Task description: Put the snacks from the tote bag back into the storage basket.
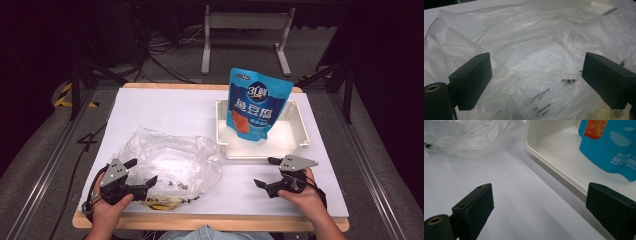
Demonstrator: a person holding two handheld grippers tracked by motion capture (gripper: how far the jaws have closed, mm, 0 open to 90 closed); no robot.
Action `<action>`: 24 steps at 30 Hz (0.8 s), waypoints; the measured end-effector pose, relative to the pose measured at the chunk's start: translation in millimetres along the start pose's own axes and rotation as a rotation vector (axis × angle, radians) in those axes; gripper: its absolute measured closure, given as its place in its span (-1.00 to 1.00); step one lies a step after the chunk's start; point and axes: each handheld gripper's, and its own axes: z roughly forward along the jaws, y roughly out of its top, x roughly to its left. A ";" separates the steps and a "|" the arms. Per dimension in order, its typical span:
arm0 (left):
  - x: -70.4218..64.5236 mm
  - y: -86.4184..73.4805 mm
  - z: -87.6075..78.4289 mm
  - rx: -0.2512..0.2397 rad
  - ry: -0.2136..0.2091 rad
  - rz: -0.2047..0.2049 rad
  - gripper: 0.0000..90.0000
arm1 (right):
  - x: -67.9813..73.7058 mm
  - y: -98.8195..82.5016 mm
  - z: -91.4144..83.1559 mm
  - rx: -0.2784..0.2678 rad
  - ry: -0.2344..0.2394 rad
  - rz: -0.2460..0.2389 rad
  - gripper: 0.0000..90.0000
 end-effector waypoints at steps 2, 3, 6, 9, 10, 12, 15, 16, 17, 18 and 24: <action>-0.2 -0.1 0.3 0.002 0.001 0.003 -0.78 | -0.2 -1.2 2.1 0.008 0.003 0.010 -0.81; -0.3 -0.1 0.6 0.005 0.002 0.007 -0.78 | -0.5 -1.9 3.1 0.012 0.004 0.008 -0.82; 0.6 -0.3 0.8 0.008 0.004 0.009 -0.78 | 0.1 -4.3 6.5 0.044 0.016 0.027 -0.84; 1.9 -0.6 1.0 0.011 0.003 0.006 -0.78 | 1.5 -5.2 9.1 0.059 0.007 0.013 -0.84; 1.9 -0.5 1.1 0.012 0.002 0.008 -0.78 | 2.0 -5.4 9.9 0.066 0.013 0.018 -0.84; 1.1 -0.5 1.2 0.016 -0.002 0.011 -0.78 | 3.1 -5.3 12.0 0.081 0.006 0.008 -0.84; 0.2 -0.5 1.4 0.015 -0.005 0.010 -0.78 | 3.2 -5.1 12.7 0.092 0.005 0.008 -0.84; 0.0 -0.4 1.5 0.015 -0.004 0.011 -0.78 | 3.2 -5.1 12.8 0.098 0.005 0.013 -0.84; 0.2 -0.4 1.5 0.016 -0.006 0.013 -0.78 | 2.9 -5.2 13.2 0.108 0.003 0.018 -0.85; -0.1 -0.5 1.8 0.017 -0.007 0.011 -0.78 | 2.8 -5.2 13.7 0.112 0.005 0.019 -0.86; -0.4 -0.3 1.6 0.016 -0.008 0.018 -0.78 | 2.9 -3.9 12.4 0.093 0.008 0.019 -0.90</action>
